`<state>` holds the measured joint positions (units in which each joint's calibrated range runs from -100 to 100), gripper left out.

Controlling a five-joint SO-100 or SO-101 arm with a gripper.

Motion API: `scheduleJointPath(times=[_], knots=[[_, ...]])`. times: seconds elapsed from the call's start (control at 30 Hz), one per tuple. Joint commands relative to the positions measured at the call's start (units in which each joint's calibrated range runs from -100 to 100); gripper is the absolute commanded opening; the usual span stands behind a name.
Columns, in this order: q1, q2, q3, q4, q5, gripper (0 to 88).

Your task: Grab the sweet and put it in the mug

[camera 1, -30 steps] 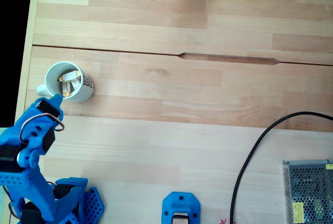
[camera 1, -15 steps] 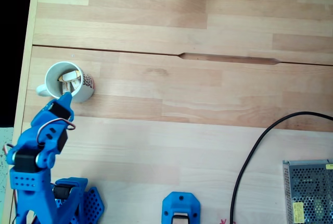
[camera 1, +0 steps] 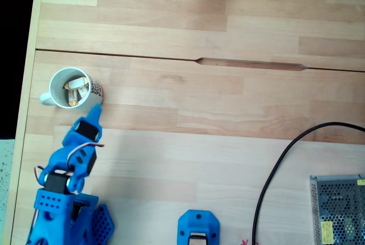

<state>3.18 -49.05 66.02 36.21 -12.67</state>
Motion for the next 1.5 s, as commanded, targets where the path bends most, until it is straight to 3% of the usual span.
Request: scheduleJointPath(times=[0.0, 0.13, 0.57, 0.9, 1.47], knots=[[2.05, -5.95, 5.61, -3.22, 3.61, 3.6], [2.63, -11.54, 13.55, -4.51, 5.62, 3.6], [1.11, -32.19, 33.44, -4.27, 5.47, 3.5], [-7.68, -35.89, 33.53, -0.72, 5.08, 3.6], [-8.19, -36.15, 33.44, -0.24, 5.18, 3.5]])
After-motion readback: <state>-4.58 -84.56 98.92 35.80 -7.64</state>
